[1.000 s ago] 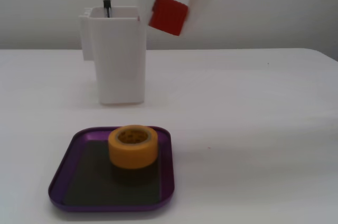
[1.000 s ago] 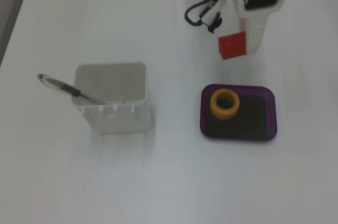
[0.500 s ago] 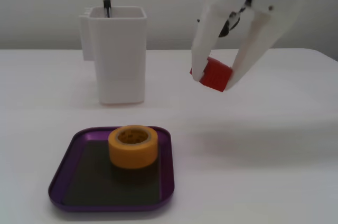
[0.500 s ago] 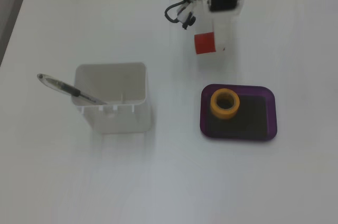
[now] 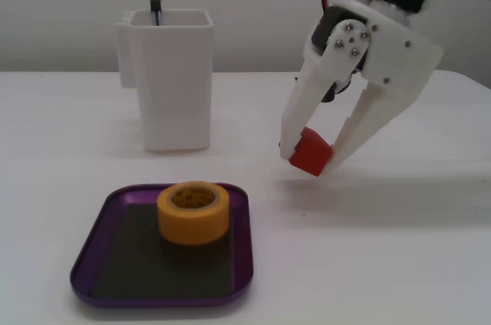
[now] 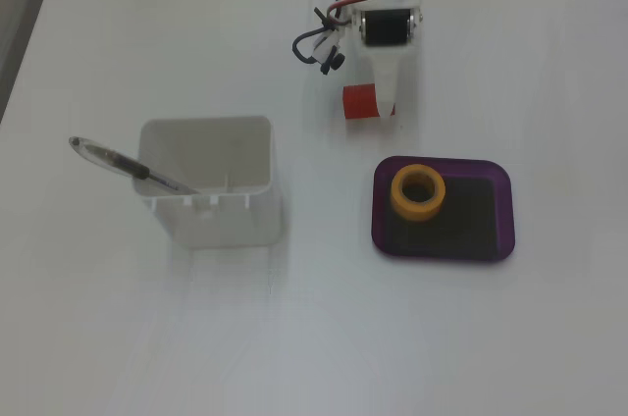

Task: Remove the cube from the box.

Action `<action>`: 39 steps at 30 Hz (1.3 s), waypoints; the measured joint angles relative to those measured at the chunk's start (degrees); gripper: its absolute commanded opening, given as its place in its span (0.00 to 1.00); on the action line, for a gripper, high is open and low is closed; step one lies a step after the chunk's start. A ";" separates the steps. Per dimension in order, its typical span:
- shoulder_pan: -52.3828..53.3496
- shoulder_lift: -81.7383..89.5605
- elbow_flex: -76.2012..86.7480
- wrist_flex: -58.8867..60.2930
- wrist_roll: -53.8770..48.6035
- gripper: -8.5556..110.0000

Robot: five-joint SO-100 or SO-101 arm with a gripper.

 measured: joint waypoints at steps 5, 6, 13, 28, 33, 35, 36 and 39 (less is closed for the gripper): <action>0.18 0.00 0.00 -0.09 0.00 0.07; 0.18 0.00 0.00 -0.09 0.00 0.07; 0.18 0.00 2.72 -0.09 0.00 0.07; 0.26 0.35 3.52 -0.09 0.00 0.20; 0.35 1.05 3.52 -0.09 0.00 0.20; 0.35 1.05 3.52 0.26 0.00 0.20; 0.35 1.58 3.52 0.88 0.00 0.20; 0.44 5.54 3.52 2.46 0.00 0.20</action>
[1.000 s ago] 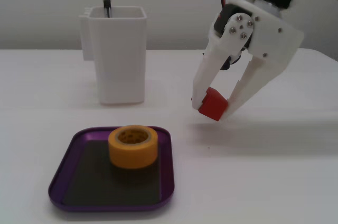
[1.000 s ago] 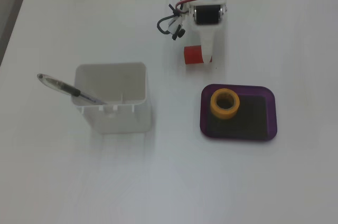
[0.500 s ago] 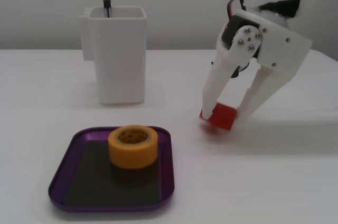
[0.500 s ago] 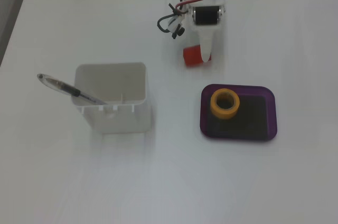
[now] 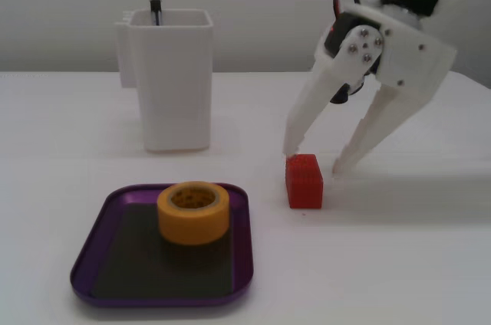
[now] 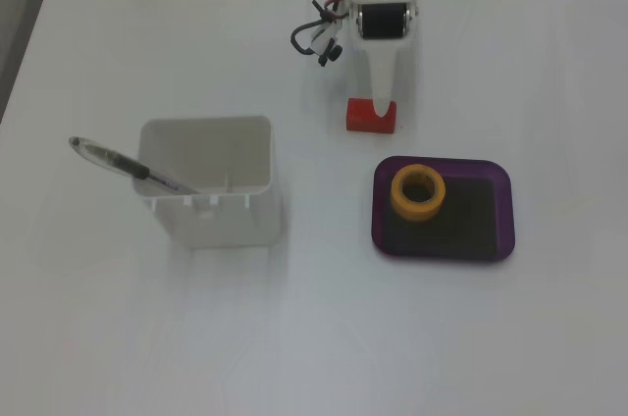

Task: Remove the cube from the box.

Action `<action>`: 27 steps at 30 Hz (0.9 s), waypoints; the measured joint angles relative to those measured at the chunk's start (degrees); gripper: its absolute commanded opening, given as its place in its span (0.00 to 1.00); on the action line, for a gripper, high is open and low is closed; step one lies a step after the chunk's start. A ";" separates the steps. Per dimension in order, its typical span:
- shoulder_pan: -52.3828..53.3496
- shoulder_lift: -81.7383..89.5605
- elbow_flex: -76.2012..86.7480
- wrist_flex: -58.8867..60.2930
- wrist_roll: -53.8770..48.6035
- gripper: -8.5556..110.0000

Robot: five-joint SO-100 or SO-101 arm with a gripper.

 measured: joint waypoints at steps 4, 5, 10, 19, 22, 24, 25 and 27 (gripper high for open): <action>0.00 9.49 0.00 1.49 0.00 0.20; 0.00 12.57 0.00 2.11 0.00 0.20; -0.09 29.18 3.87 6.94 0.00 0.20; 0.00 61.00 27.77 7.82 0.00 0.20; 0.00 71.54 35.33 9.76 -0.09 0.20; -0.26 72.07 36.74 12.74 -0.09 0.20; -0.35 72.07 37.09 13.97 0.00 0.20; -0.26 71.81 37.53 16.00 0.00 0.20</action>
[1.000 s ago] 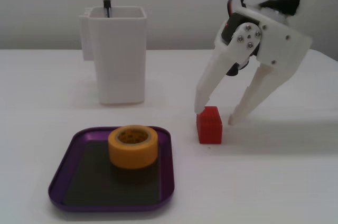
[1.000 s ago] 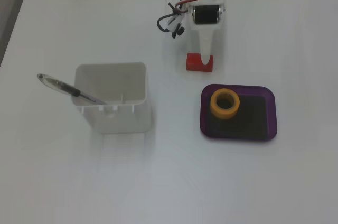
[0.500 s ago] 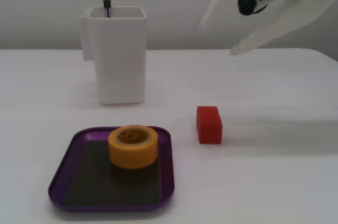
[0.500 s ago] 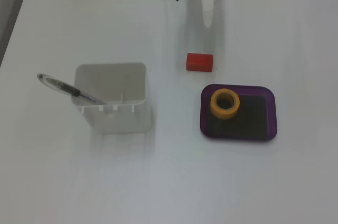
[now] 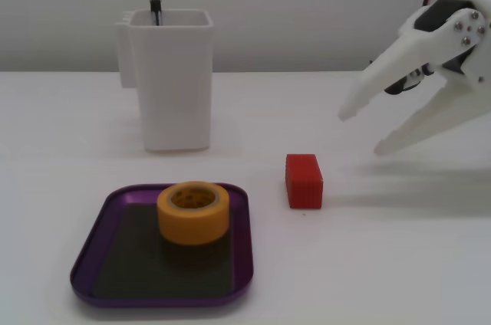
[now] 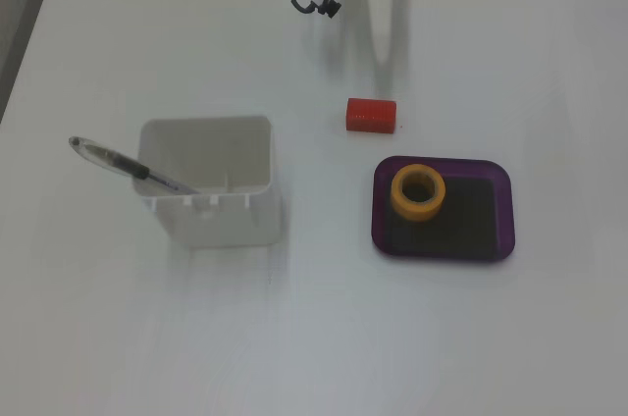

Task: Remove the cube from the box.

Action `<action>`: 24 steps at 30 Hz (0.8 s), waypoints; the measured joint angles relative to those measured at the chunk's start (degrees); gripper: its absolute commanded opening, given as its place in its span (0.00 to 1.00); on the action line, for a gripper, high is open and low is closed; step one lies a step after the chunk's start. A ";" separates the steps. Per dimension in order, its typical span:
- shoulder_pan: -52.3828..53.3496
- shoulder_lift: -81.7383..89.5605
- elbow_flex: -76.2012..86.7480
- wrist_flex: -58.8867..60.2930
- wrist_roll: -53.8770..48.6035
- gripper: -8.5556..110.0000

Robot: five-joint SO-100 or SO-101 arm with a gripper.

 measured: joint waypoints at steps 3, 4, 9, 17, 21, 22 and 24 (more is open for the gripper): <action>0.18 0.00 0.53 2.02 0.00 0.20; 0.18 0.00 0.53 2.81 0.00 0.20; 0.18 0.00 0.70 7.38 0.00 0.19; 2.37 0.00 0.70 8.44 0.09 0.19; 5.27 0.00 1.85 8.88 0.09 0.19; 5.71 0.00 2.46 8.96 0.09 0.19; 6.15 0.00 3.34 8.96 0.09 0.19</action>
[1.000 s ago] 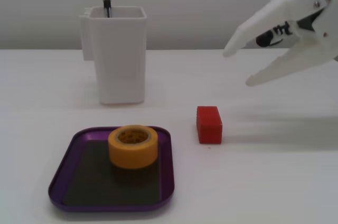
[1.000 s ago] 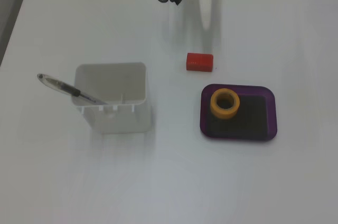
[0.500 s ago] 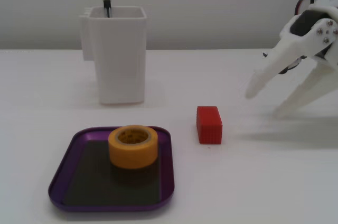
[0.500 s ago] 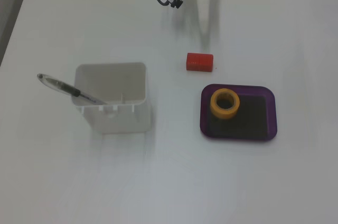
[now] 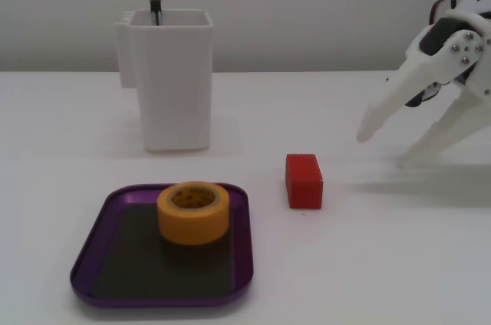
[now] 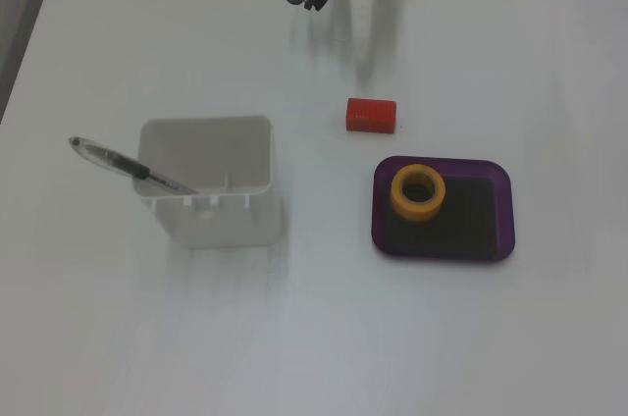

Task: Remove the cube from the box.

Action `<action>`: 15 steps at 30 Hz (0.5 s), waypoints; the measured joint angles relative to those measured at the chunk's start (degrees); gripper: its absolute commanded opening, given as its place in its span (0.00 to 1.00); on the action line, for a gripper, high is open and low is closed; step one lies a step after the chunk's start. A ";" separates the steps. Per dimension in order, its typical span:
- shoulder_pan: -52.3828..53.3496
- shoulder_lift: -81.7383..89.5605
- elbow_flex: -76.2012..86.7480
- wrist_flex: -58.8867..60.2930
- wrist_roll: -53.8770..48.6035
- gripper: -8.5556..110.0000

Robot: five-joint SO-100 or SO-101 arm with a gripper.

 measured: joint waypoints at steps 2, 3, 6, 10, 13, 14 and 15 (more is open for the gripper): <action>0.09 0.00 0.53 0.00 0.00 0.17; 0.09 0.00 0.70 0.00 0.00 0.15; 0.09 0.00 0.70 0.00 0.00 0.06; 0.09 0.00 0.70 0.00 0.00 0.07; 0.09 0.00 0.79 0.00 0.35 0.07; 0.09 0.00 0.88 0.00 0.35 0.07; 0.09 0.00 0.88 0.00 0.35 0.07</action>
